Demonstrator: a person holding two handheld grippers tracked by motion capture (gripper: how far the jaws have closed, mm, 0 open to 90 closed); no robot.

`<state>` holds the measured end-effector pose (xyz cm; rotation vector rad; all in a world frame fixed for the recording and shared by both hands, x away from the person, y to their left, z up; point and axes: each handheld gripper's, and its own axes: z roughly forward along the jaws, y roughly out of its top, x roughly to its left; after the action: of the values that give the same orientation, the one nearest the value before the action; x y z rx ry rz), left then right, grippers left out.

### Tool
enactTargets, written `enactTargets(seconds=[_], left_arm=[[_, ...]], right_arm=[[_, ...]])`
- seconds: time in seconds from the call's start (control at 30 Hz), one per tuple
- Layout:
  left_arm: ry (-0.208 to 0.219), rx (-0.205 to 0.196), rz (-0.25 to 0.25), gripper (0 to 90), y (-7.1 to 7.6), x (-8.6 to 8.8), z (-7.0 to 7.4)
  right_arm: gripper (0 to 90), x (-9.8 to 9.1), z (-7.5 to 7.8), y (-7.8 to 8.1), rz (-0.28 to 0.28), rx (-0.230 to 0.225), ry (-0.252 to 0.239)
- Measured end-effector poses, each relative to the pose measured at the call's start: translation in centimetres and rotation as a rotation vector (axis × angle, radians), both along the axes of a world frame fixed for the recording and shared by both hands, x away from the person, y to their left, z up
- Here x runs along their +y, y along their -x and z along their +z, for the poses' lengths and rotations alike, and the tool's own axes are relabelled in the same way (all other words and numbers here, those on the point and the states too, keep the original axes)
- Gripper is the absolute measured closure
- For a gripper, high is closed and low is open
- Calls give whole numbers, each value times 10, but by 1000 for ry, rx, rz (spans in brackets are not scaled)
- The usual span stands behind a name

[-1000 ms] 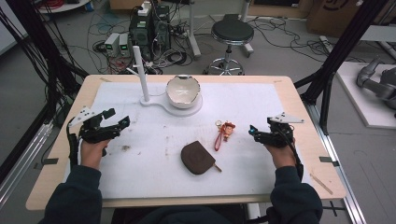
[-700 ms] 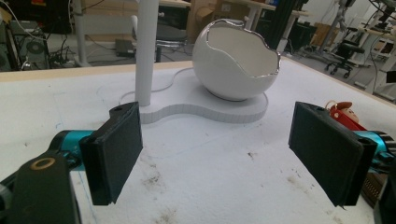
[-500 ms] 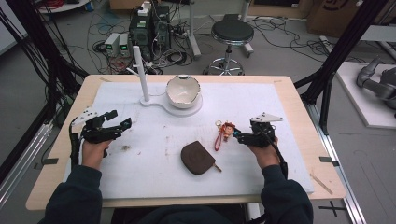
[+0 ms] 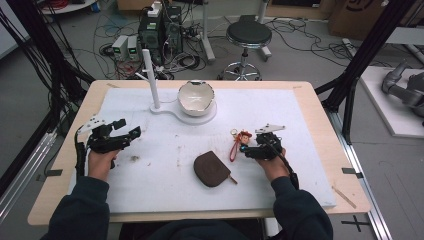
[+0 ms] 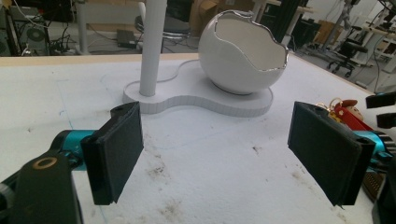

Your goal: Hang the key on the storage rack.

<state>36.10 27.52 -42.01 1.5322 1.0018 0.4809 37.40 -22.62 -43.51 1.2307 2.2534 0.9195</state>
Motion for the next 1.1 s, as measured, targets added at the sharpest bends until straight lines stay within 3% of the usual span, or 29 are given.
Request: enactTargets(seconds=[0.07, 0.17, 0.27, 0.4, 0.5, 0.63, 0.77, 0.9, 0.93, 0.97, 1.03, 1.1], left_arm=[[0, -4, -5, 184, 0, 0, 0], [3, 0, -1, 185, 1, 0, -1], [5, 4, 1, 185, 0, 1, -1], [0, 7, 0, 185, 0, 0, -2], [-5, 9, -2, 185, 0, -1, -2], [-2, 12, -1, 185, 0, -1, -2], [-4, 14, -3, 185, 0, -1, -2], [-2, 12, 0, 186, 0, 0, -2], [0, 13, 3, 185, 0, 1, -2], [3, 12, 3, 186, 0, 1, -2], [9, 12, 8, 185, 0, 2, -2], [7, 13, 10, 186, 0, 2, -2]], right_arm=[[272, 5, -3, -1, 4, 17, 26], [272, 6, -5, -3, -5, 27, 21], [306, 7, -6, -6, -10, 8, 29], [324, 8, -8, -12, -37, 27, 7], [333, 10, -6, -15, -40, 17, 6], [343, 8, -5, -18, -63, 12, -52], [356, 11, -11, -24, -72, 52, -47], [422, 14, -6, -24, -34, 50, 20], [555, 12, -5, -25, -11, 55, 34], [624, 10, -3, -25, 16, 65, 23], [627, 8, -2, -24, 28, 61, 50], [624, 6, -2, -24, 28, 68, 35]])
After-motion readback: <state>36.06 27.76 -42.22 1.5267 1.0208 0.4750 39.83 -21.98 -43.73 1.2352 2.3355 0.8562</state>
